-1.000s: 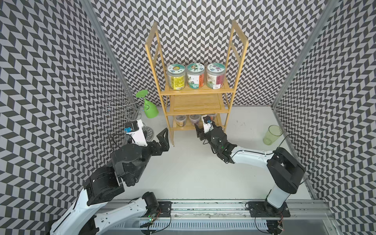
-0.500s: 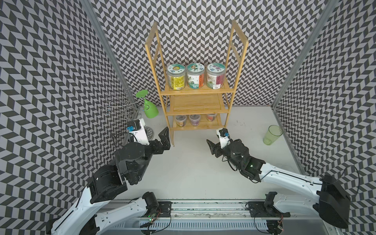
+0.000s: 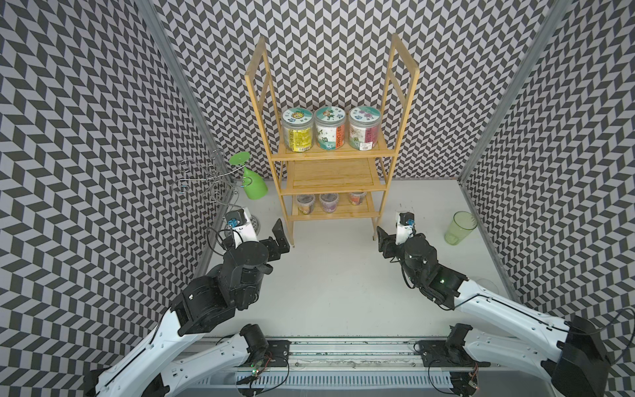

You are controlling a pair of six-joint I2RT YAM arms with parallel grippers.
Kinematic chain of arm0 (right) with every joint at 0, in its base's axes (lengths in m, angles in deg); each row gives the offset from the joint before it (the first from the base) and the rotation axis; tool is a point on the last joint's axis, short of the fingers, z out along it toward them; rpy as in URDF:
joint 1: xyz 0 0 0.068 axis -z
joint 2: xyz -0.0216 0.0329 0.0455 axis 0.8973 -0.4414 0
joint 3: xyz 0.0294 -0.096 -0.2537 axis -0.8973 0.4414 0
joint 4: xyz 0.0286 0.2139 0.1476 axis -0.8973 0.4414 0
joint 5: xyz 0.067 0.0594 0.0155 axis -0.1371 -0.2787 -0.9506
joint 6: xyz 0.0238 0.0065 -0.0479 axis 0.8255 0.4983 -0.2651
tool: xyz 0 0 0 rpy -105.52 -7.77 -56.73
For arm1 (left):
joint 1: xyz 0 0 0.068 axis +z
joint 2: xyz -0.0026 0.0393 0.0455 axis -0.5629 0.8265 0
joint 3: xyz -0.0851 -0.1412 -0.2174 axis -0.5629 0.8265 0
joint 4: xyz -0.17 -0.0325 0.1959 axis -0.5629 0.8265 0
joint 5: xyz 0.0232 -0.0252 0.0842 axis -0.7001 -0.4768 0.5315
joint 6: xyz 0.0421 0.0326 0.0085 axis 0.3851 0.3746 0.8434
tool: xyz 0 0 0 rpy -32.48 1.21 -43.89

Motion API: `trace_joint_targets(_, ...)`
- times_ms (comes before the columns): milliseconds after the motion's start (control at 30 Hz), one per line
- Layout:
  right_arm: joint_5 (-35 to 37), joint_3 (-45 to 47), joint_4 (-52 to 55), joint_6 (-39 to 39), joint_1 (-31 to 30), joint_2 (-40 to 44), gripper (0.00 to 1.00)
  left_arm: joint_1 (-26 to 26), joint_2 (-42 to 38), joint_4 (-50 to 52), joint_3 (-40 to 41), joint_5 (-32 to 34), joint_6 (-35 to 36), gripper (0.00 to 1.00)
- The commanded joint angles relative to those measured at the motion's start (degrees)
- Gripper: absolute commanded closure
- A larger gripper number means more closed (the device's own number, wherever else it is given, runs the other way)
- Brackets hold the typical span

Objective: Place the seed container on the shelf
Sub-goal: Reset both arms

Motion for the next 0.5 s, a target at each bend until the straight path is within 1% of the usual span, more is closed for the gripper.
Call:
trace_joint_targets(0, -3.4, -3.4, -5.4, -4.0, 0.3, -2.9, 0.33, 0.4, -0.3, 0.6, -0.4, 0.8, -2.2, 0.00)
trace_joint_targets(67, -5.8, -4.1, -7.3, -5.8, 0.3, -4.4, 0.33, 0.4, -0.3, 1.0, -0.6, 0.7, -2.9, 0.01)
trace_joint_targets(233, -9.4, -5.0, -11.6, -7.0, 0.2, -8.6, 0.34, 0.5, -0.4, 3.0, -0.6, 1.1, -5.3, 0.01)
trace_joint_targets(333, -11.5, -6.5, -12.9, -6.7, -0.4, -11.5, 0.38, 0.4, -0.4, 4.7, -0.9, 1.1, -7.2, 0.02)
trace_joint_targets(467, -12.9, -9.5, -14.4, -6.4, -2.9, -16.0, 0.46, 0.5, -0.5, 6.4, -1.3, 1.0, -8.6, 0.04)
